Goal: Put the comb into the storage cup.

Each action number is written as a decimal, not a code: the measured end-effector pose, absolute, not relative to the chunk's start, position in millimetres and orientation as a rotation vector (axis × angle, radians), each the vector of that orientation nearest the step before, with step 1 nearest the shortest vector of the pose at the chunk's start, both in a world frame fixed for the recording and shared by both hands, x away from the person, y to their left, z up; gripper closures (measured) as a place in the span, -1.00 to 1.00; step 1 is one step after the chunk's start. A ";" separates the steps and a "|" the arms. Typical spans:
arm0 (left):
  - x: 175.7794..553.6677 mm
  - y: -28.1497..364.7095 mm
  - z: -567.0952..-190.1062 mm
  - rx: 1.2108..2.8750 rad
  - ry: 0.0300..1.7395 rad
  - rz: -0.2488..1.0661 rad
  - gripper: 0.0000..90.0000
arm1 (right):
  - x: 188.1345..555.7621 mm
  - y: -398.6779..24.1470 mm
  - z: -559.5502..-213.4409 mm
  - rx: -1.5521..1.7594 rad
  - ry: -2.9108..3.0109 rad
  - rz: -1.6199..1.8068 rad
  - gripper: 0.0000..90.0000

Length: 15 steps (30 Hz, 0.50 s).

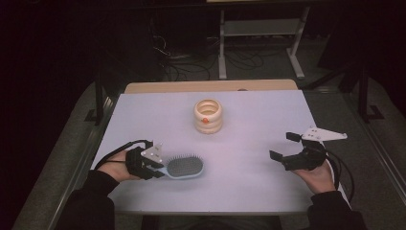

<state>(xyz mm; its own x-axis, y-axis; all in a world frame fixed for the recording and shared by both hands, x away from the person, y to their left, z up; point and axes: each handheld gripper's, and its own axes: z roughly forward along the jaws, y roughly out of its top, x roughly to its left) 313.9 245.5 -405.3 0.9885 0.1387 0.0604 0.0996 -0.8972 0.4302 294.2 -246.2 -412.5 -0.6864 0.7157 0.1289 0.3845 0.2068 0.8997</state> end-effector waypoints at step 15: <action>323.4 244.0 -374.4 2.672 0.173 0.161 0.56 | 294.2 -246.5 -412.5 1.033 2.169 1.475 -1.00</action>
